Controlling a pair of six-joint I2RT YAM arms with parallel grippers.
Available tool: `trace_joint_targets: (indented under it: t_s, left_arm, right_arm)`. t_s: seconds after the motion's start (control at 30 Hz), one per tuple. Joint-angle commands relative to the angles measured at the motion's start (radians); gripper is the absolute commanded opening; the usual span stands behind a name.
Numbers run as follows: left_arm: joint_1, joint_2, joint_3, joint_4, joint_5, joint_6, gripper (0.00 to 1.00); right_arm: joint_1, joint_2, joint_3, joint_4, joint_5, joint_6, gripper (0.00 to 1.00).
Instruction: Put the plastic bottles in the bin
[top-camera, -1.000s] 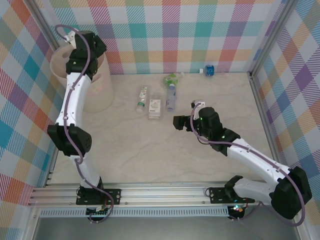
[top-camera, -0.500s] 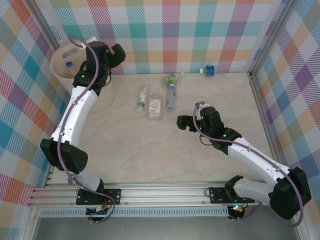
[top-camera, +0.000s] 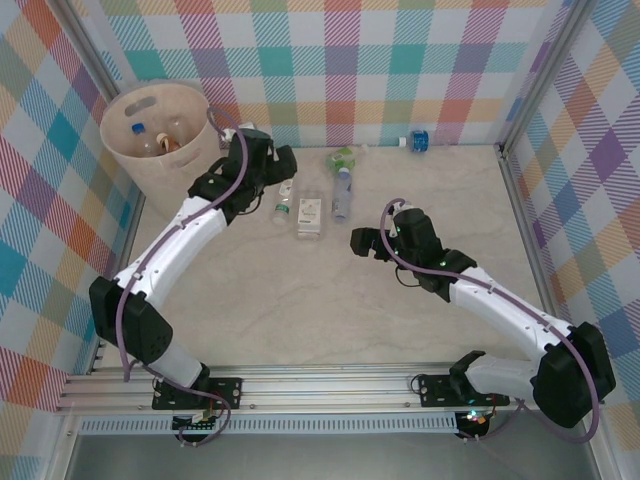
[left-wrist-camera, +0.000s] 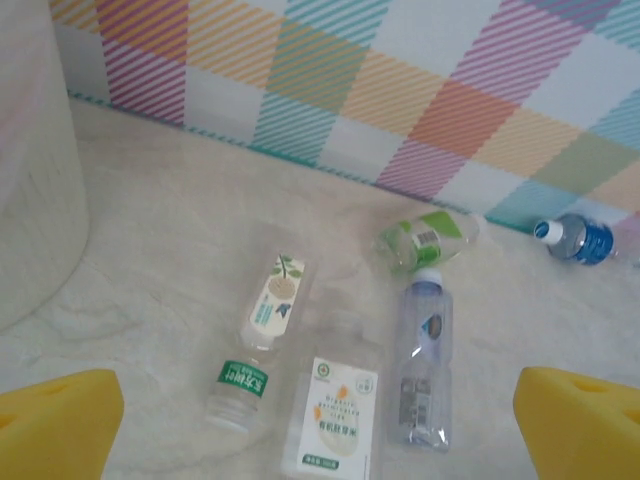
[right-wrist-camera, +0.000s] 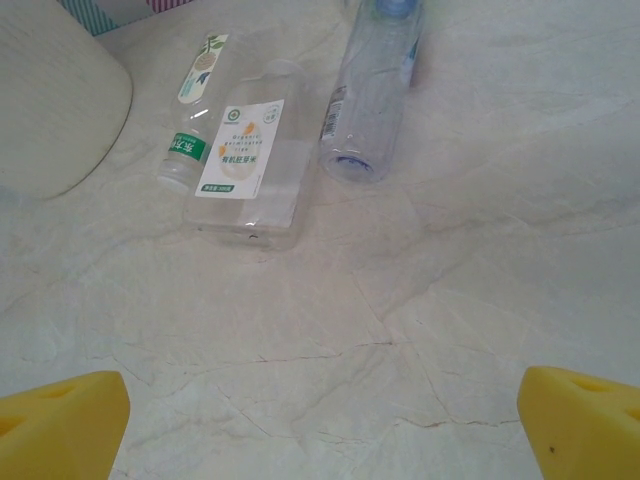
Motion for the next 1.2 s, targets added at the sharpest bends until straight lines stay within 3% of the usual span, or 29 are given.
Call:
trace_joint_targets:
  t_s: [0.0, 0.13, 0.47, 0.83, 1.17]
  left_arm:
    - [-0.041, 0.075, 0.055, -0.1, -0.057, 0.011, 1.0]
    - [-0.068, 0.186, 0.128, -0.194, -0.05, 0.002, 1.0]
    - [-0.083, 0.443, 0.207, -0.234, 0.134, 0.024, 1.0]
    - [-0.082, 0.687, 0.397, -0.337, 0.123, 0.066, 1.0]
    - [-0.079, 0.783, 0.467, -0.358, 0.118, 0.082, 1.0]
  right_arm:
    - [-0.005, -0.005, 0.023, -0.006, 0.016, 0.021, 1.0]
    - [-0.005, -0.012, 0.021, -0.019, 0.023, 0.02, 1.0]
    - [-0.005, -0.053, -0.01, -0.035, 0.059, 0.016, 1.0]
    - [-0.005, -0.084, -0.032, -0.045, 0.08, 0.006, 1.0]
    - [-0.005, -0.089, -0.04, -0.045, 0.079, -0.001, 1.0]
